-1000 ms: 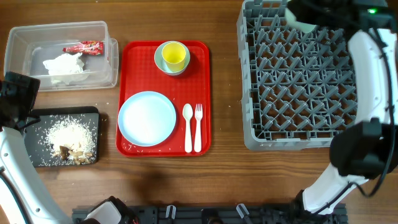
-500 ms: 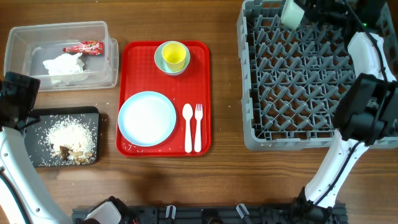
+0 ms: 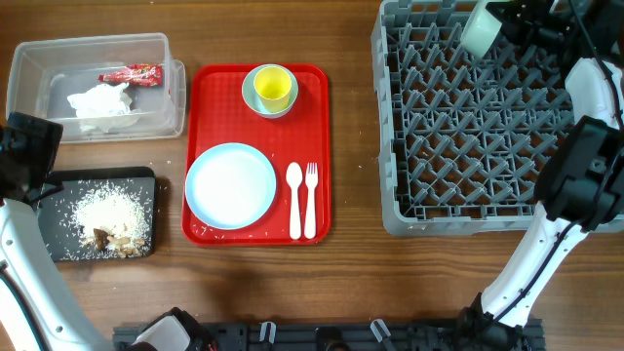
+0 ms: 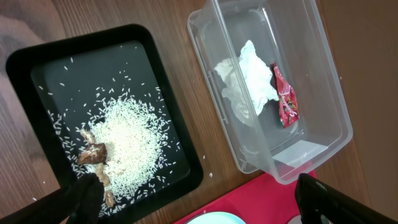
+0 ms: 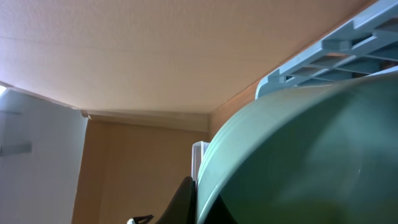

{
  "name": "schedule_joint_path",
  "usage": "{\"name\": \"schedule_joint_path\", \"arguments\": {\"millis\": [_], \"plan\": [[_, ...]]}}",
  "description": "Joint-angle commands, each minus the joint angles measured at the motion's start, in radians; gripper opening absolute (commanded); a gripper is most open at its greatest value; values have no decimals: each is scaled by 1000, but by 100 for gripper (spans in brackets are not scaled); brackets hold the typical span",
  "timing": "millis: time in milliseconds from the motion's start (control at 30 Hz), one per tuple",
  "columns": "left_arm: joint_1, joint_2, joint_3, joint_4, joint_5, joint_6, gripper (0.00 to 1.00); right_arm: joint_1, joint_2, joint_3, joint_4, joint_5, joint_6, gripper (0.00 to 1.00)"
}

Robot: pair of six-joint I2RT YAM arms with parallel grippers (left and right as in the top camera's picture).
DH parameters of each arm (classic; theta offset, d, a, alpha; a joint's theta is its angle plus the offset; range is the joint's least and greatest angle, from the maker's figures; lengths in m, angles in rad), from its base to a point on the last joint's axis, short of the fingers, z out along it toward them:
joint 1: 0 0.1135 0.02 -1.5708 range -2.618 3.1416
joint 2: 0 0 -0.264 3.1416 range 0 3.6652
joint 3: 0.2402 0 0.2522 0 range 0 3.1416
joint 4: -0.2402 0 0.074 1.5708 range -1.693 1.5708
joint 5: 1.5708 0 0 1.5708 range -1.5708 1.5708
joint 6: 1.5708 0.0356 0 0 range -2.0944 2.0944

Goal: Sort waste into correct bins and load items into the dishwasher rack
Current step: 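Set the green bowl upside down in the rack's top row and release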

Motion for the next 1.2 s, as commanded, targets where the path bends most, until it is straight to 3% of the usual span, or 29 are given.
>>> {"name": "schedule_joint_path", "arguments": {"millis": [0, 100, 267, 333, 467, 800, 1067, 1167], "plan": [[6, -2, 12, 3, 0, 1, 100, 1, 9, 16, -13, -8, -20, 5], [6, -2, 12, 3, 0, 1, 100, 1, 5, 16, -52, 16, -23, 6], [6, -2, 12, 3, 0, 1, 100, -3, -5, 16, -84, 77, -18, 21], [6, -2, 12, 3, 0, 1, 100, -5, -11, 16, -130, 123, -31, 22], [6, -2, 12, 3, 0, 1, 100, -18, -58, 16, -300, 280, -124, 27], [6, -2, 12, 3, 0, 1, 100, -51, -290, 16, -699, 709, -333, 50], [6, -2, 12, 3, 0, 1, 100, 8, -342, 16, -726, 838, -450, 46], [6, -2, 12, 3, 0, 1, 100, 79, -335, 16, -717, 1045, -464, 55]]}}
